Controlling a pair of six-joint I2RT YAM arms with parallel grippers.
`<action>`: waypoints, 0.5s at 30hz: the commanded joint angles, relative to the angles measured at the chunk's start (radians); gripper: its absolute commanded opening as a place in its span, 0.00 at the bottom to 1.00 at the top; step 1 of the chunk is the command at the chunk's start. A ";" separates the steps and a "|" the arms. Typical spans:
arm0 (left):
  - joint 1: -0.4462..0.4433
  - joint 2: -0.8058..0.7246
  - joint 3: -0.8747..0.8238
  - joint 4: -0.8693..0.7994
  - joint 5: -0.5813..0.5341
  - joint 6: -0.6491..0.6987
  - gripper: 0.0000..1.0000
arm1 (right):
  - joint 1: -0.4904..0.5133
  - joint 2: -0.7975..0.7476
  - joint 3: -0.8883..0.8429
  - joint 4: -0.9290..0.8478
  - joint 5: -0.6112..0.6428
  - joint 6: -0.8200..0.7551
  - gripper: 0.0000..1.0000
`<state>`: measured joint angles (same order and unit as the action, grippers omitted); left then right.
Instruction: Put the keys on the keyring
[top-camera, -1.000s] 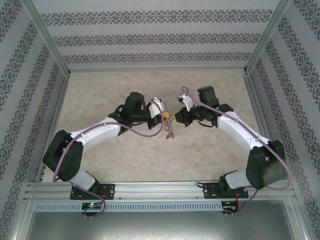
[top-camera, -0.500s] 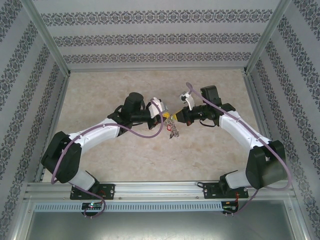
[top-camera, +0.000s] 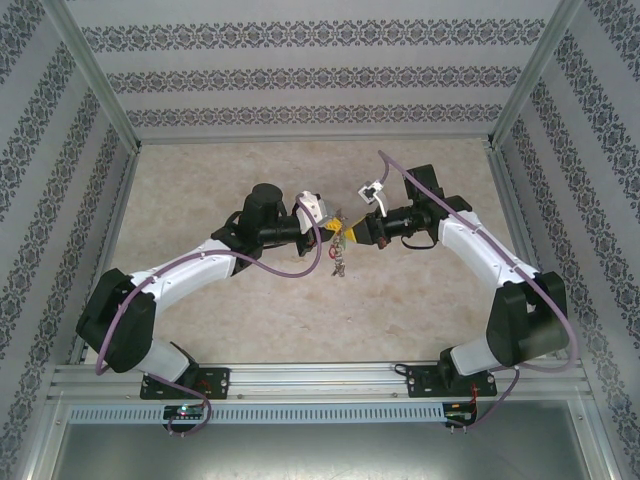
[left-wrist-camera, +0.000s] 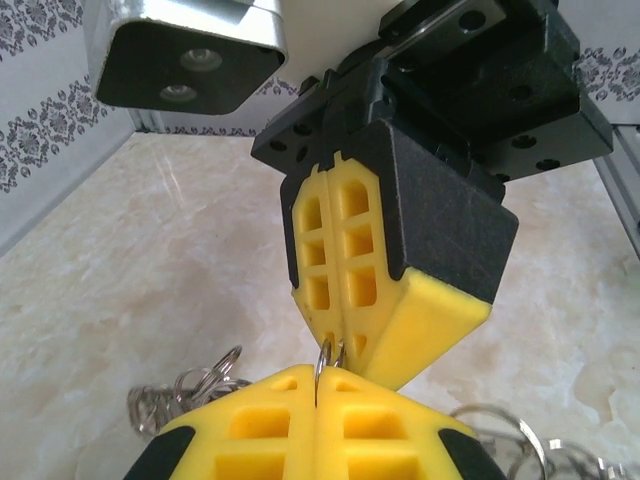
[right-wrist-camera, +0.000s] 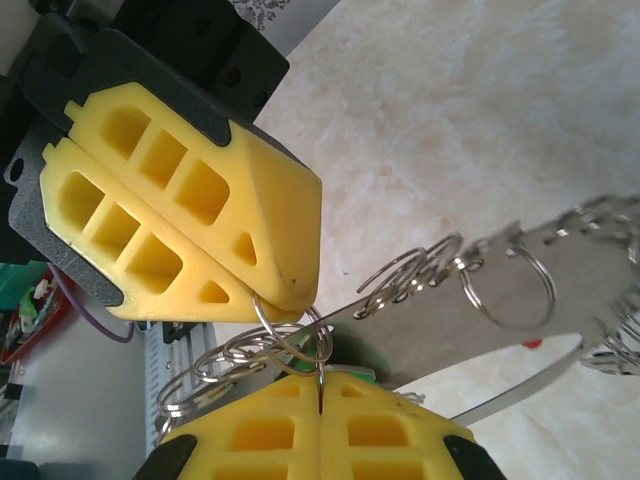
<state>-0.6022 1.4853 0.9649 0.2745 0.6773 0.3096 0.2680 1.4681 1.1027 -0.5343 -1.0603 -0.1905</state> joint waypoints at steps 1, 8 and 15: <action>-0.008 -0.041 0.002 0.138 0.025 -0.037 0.00 | -0.006 0.005 0.026 -0.041 -0.034 -0.032 0.12; -0.007 -0.039 0.003 0.140 0.038 -0.053 0.00 | -0.018 -0.059 0.017 -0.041 0.061 -0.091 0.27; -0.004 -0.035 0.009 0.150 0.064 -0.073 0.00 | -0.017 -0.205 -0.030 -0.022 0.177 -0.267 0.27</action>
<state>-0.6022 1.4853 0.9600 0.3431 0.6960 0.2642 0.2569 1.3415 1.0969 -0.5644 -0.9508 -0.3370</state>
